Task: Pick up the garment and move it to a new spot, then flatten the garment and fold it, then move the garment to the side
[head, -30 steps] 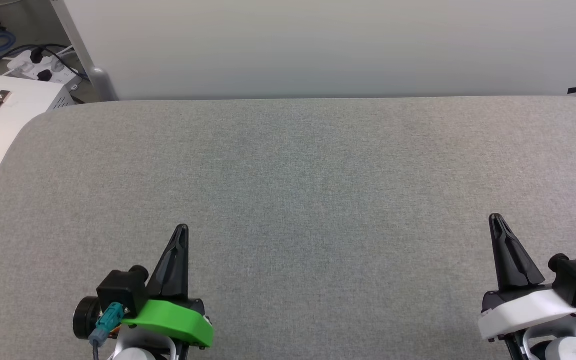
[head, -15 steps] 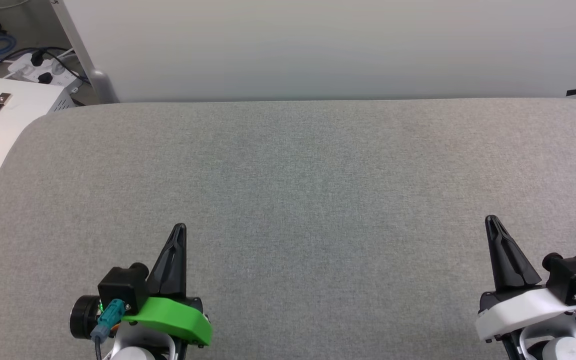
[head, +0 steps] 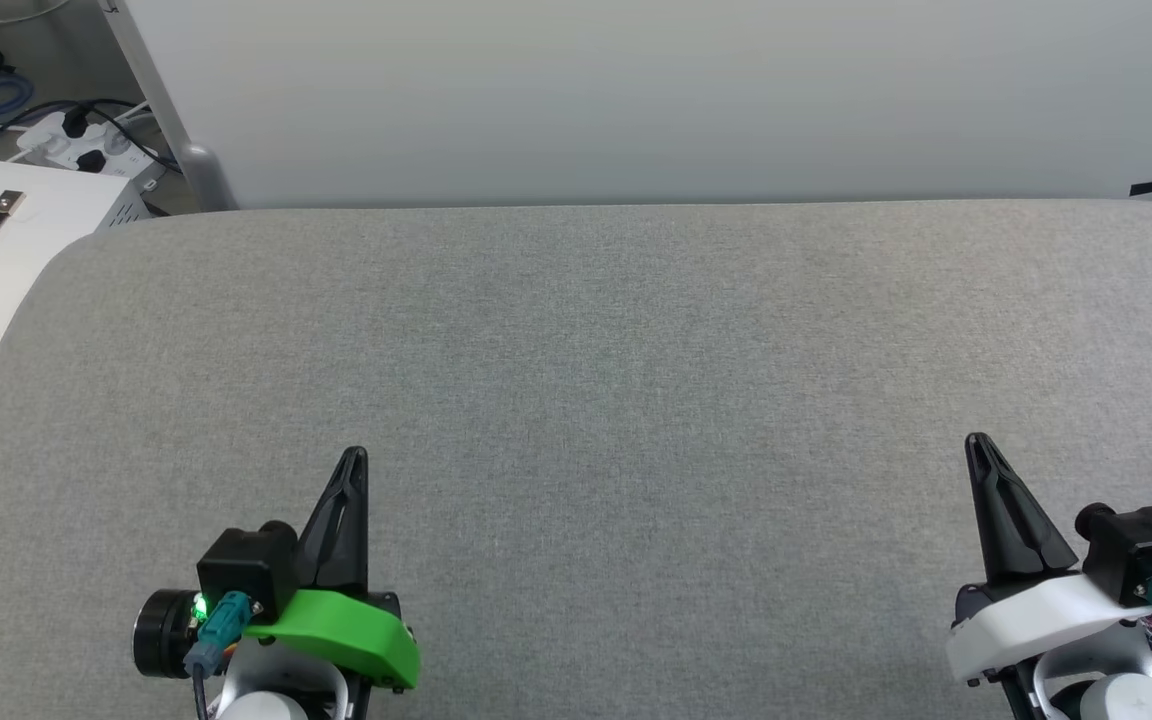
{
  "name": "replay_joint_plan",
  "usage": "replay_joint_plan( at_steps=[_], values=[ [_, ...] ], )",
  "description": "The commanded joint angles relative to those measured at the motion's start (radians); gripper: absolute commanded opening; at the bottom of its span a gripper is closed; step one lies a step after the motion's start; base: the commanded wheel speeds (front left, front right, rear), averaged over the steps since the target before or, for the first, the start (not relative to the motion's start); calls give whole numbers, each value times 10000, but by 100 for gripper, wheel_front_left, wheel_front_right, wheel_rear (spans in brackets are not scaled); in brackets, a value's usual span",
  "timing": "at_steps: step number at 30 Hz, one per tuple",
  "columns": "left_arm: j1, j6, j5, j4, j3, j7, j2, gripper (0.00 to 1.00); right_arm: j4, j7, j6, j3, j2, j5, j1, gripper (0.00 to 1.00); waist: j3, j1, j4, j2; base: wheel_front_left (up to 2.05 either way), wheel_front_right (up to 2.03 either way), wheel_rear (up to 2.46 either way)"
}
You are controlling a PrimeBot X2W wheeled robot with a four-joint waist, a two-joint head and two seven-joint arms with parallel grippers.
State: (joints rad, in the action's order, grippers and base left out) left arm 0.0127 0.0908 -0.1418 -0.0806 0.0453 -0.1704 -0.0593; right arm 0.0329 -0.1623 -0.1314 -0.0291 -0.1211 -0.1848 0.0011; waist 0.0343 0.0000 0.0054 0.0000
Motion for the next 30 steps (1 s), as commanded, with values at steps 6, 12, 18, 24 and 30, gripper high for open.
replay_joint_plan(
  at_steps=[6,12,18,24,30],
  values=[
    [-50,-154,198,119,-78,169,36,0,-77,164,3,40,91,256,-4,0,-26,0,-4,0,0,0,0],
    [-56,-213,294,172,-108,289,40,0,-97,278,3,60,140,381,-5,0,-51,0,-8,0,0,0,0],
    [-62,-272,389,226,-137,410,45,0,-117,393,4,79,188,506,-5,0,-76,0,-12,0,0,0,0],
    [-68,-331,485,280,-166,530,49,0,-136,507,4,99,236,630,-6,0,-101,0,-16,0,0,0,0],
    [-74,-390,580,334,-196,649,53,0,-156,621,4,118,284,754,-6,0,-125,0,-20,0,0,0,0]
  ],
)
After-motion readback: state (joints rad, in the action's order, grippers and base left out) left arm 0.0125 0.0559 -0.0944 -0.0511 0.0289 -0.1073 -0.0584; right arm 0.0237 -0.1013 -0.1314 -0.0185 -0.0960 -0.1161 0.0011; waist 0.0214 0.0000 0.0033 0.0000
